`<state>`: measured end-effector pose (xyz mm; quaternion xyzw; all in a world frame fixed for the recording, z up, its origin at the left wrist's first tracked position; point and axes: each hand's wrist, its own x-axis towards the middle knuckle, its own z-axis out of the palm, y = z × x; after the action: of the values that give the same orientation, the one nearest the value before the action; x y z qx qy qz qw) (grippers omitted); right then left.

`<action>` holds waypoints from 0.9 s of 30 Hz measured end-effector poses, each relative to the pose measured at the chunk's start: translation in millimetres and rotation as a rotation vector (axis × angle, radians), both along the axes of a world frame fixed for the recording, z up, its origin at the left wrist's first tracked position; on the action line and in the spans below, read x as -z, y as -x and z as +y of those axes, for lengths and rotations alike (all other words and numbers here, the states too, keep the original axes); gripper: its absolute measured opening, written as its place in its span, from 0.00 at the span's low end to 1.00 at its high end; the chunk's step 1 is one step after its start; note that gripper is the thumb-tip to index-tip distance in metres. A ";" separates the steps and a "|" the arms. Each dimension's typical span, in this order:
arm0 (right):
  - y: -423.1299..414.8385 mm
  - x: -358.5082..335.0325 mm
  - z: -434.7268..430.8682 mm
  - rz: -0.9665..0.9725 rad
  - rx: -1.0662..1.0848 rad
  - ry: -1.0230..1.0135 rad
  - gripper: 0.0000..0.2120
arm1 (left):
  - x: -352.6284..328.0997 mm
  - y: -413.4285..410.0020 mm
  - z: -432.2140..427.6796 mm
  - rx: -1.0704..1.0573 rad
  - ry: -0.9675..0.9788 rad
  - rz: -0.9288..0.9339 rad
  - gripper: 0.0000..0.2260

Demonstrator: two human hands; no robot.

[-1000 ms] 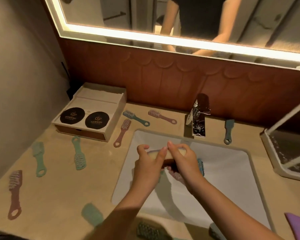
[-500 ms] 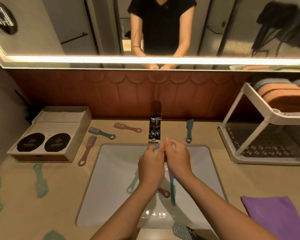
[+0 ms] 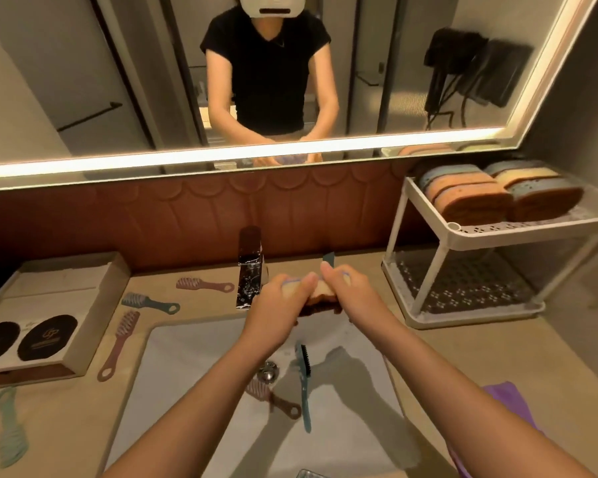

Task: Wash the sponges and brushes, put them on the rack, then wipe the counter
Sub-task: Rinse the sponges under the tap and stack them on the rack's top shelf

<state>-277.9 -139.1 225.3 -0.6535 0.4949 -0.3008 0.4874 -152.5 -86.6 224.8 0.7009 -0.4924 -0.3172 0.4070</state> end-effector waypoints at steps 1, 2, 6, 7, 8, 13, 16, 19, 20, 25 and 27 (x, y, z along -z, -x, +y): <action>9.3 -9.2 -3.6 -0.002 -0.039 -0.046 0.16 | -5.7 -0.2 -2.9 0.032 -0.051 0.036 0.21; 18.4 -18.4 -6.5 0.003 -0.081 -0.092 0.16 | -12.4 0.6 -5.8 0.069 -0.102 0.077 0.20; 55.4 -41.9 -20.8 0.024 -0.155 -0.134 0.21 | -35.5 7.8 -25.4 0.229 -0.202 0.159 0.26; 61.8 -45.5 -22.1 0.006 -0.134 -0.109 0.22 | -41.4 9.9 -27.5 0.283 -0.192 0.154 0.27; 72.4 -51.0 -26.8 -0.012 -0.095 -0.070 0.23 | -49.1 17.3 -33.6 0.333 -0.167 0.145 0.25; 109.2 -72.1 -47.2 -0.066 0.115 0.104 0.22 | -74.1 46.9 -56.2 0.376 -0.032 0.151 0.17; 131.6 -80.6 -65.2 -0.097 0.209 0.163 0.21 | -83.2 69.4 -74.8 0.395 0.058 0.158 0.21; 154.3 -86.6 -84.2 -0.085 0.306 0.190 0.19 | -88.3 90.8 -94.1 0.378 0.174 -0.003 0.20; 161.7 -87.9 -90.5 -0.077 0.333 0.187 0.18 | -89.6 98.4 -100.7 0.372 0.219 -0.064 0.17; 192.2 -88.7 -115.3 -0.040 0.406 0.188 0.19 | -86.0 133.7 -135.8 0.337 0.379 -0.445 0.15; 203.6 -84.4 -123.6 -0.012 0.426 0.182 0.18 | -84.8 146.6 -146.5 0.309 0.384 -0.538 0.17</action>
<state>-481.5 -262.7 309.7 -0.5738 0.5895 -0.4441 0.3549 -299.0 -233.0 309.5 0.5874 -0.7325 -0.0811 0.3344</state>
